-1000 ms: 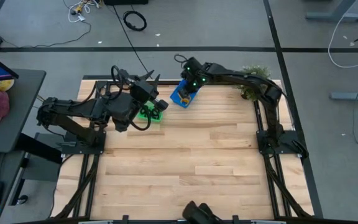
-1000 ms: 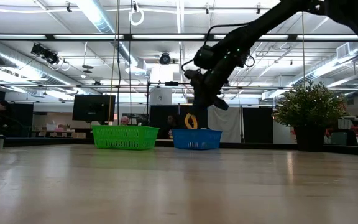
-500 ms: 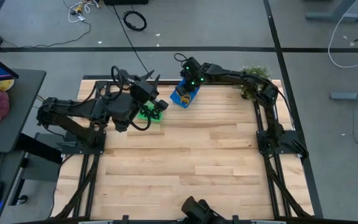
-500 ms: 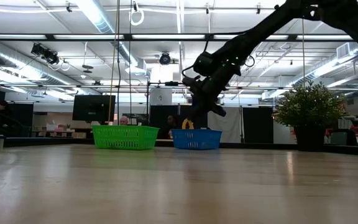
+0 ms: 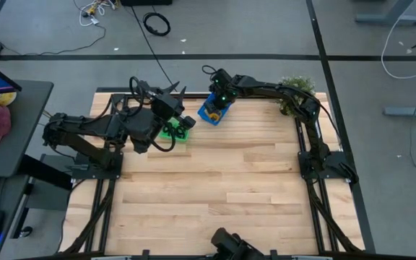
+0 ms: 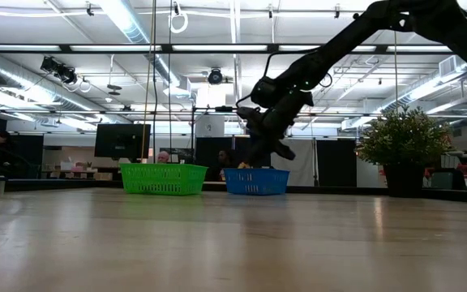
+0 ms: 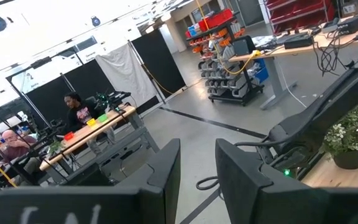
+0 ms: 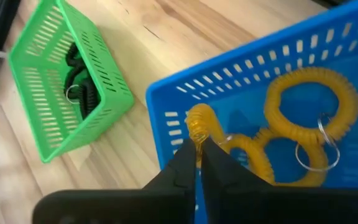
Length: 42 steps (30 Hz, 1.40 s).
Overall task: Sort spring keychains into baskets
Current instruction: Put the yellow spring keychain into the blue basket, then return to Home Position
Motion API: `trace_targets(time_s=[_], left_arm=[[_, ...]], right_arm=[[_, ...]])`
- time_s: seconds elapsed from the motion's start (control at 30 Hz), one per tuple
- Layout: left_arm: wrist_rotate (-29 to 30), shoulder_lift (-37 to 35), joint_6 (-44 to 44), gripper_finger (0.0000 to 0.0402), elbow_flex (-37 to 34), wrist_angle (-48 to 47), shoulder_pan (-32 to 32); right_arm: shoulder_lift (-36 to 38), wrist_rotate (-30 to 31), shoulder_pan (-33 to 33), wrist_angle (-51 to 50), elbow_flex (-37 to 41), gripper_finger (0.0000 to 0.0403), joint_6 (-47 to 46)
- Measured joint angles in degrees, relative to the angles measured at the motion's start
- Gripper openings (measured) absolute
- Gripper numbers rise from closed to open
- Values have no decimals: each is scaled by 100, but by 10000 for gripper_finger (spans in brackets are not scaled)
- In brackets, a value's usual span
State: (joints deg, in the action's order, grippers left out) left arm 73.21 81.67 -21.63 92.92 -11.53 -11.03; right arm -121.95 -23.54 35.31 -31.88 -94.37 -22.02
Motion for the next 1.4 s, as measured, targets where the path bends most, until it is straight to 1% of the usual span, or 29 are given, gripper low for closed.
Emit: trace_targets(time_s=[0.07,0.17,0.5,0.6,0.7,0.93,1.1,1.23,1.4], left_arm=[[2,0,-2,105,0,-10,0],[2,0,-3,105,0,-42,1],[-3,0,-2,105,0,-42,111],[-117,0,1,105,0,-50,163],[-212,0,0,105,0,-52,208],[-217,2,0,105,0,-79,225],[-214,2,2,105,0,-83,225],[-216,2,2,105,0,-83,225],[-214,2,2,105,0,-83,225]], right_arm=[[0,3,0,-51,0,13,0],[0,5,0,-50,0,35,11],[20,9,0,-218,0,152,105],[59,1,0,-241,0,177,151],[144,0,0,-272,-2,191,198],[622,238,-2,-580,-2,195,494],[1193,359,-43,-879,-2,187,721],[1662,510,-178,-1216,-4,174,798],[2347,510,-449,-1879,-4,149,798]])
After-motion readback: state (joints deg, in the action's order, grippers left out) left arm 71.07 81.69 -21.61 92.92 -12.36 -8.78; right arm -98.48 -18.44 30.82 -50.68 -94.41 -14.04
